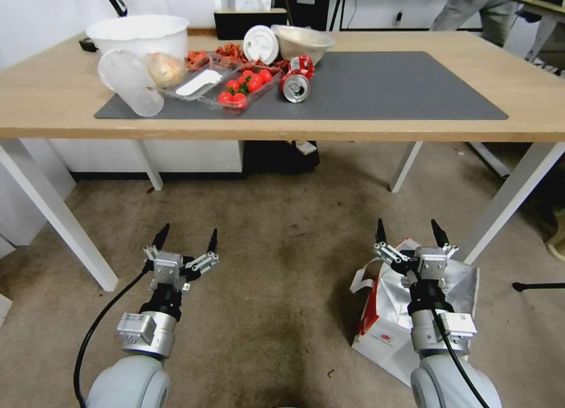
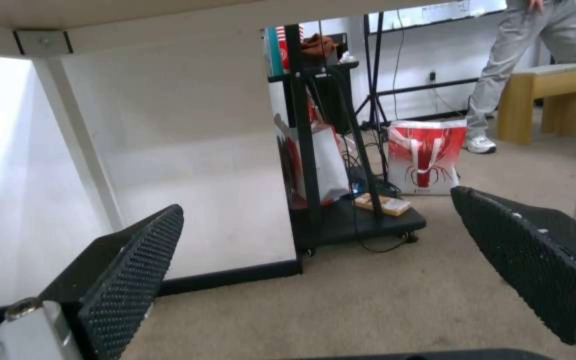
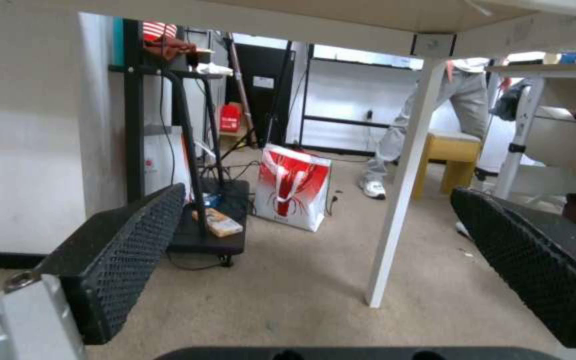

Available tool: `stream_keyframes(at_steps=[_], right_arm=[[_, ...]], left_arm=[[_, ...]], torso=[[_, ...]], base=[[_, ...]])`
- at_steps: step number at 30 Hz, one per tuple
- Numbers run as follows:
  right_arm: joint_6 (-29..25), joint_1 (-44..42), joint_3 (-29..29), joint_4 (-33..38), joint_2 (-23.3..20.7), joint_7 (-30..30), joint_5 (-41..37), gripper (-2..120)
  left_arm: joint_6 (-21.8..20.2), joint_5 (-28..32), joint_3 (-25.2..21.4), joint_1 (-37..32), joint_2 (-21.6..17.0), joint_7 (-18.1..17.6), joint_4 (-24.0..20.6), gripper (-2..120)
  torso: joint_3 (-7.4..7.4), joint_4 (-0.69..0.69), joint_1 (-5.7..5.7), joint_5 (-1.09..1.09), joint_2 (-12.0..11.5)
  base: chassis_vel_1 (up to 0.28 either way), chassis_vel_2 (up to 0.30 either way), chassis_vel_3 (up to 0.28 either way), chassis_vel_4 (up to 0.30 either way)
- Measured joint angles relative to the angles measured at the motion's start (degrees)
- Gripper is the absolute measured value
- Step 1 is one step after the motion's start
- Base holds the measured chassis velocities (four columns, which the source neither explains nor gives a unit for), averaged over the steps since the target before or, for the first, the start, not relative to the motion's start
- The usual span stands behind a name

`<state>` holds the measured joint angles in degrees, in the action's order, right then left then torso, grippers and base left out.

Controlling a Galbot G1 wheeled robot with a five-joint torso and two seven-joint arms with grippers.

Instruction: Pick up the food delivery bag from the floor and place it on the table.

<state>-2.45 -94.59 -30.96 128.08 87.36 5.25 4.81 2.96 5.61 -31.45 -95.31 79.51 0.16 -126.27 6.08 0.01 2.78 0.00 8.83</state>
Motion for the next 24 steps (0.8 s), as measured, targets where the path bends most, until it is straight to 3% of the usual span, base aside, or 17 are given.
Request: stream_keyframes(at_steps=[24], right_arm=[[-0.62, 0.37, 0.11, -0.87, 0.07, 0.83, -0.47, 100]], left_arm=[[0.12, 0.07, -0.11, 0.22, 0.24, -0.25, 0.85, 100]], torso=[[-4.87, 0.00, -0.65, 0.00, -5.50]], base=[[0.000, 0.000, 0.000, 0.000]])
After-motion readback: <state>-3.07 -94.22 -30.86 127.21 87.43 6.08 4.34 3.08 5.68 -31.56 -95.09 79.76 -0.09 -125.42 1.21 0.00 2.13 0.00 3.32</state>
